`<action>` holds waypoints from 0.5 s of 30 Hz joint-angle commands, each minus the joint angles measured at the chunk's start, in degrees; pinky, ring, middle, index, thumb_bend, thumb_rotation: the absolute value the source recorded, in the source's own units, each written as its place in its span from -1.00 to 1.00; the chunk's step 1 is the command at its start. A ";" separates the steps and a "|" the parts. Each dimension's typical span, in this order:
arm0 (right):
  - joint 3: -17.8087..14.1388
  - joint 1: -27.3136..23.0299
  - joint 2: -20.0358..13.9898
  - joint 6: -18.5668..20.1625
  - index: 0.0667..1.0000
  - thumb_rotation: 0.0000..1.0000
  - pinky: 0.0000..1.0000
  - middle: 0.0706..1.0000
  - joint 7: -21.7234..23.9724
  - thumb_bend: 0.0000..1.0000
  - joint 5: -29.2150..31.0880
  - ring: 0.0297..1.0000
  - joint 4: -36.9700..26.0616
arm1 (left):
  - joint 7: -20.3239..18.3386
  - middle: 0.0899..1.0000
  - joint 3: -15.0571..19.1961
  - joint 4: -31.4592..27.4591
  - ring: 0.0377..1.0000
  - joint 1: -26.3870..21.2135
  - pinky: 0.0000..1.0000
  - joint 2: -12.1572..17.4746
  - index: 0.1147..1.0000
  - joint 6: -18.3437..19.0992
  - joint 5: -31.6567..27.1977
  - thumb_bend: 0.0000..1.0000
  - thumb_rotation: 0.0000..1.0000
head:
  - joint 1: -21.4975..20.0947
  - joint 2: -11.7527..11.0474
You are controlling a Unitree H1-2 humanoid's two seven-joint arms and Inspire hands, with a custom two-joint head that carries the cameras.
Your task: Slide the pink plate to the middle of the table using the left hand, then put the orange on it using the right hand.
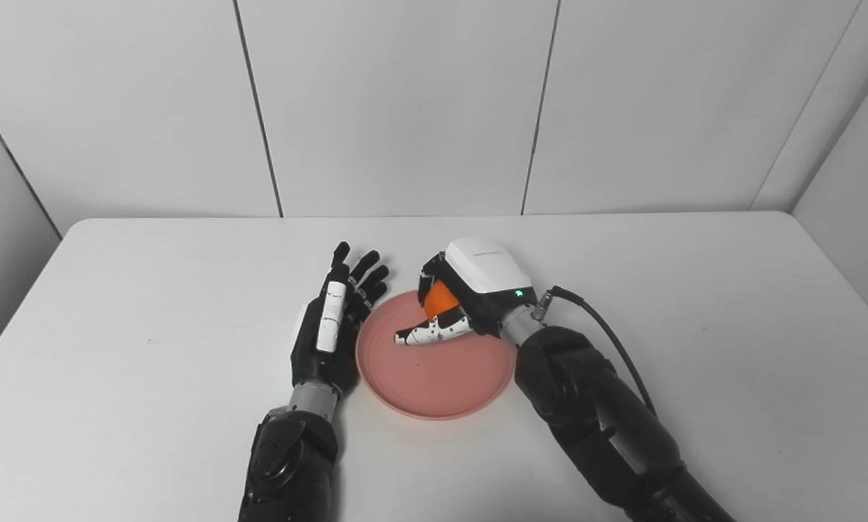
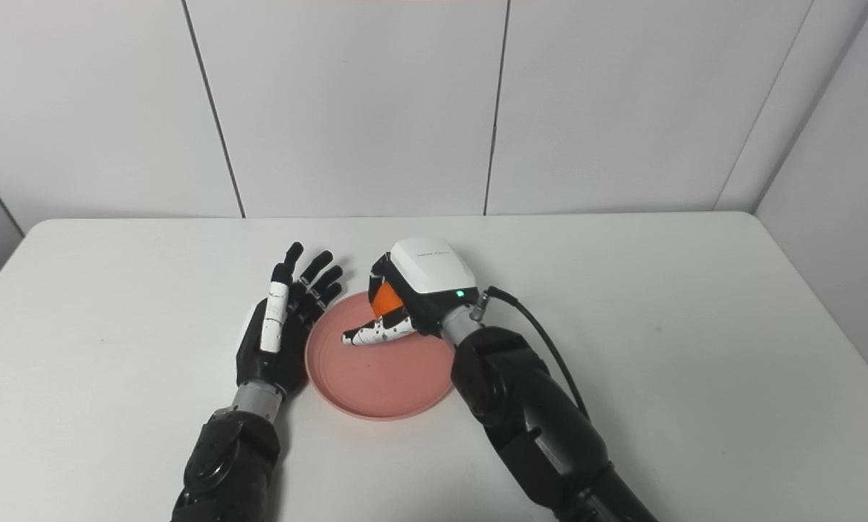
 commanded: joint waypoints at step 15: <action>1.00 -1.72 0.19 -2.72 0.01 -0.16 -0.34 -0.11 -2.00 0.06 0.38 -0.20 0.82 | 1.96 0.77 -0.07 3.30 0.74 2.69 0.80 -0.06 1.00 2.58 1.15 0.83 0.45 | 0.04 0.19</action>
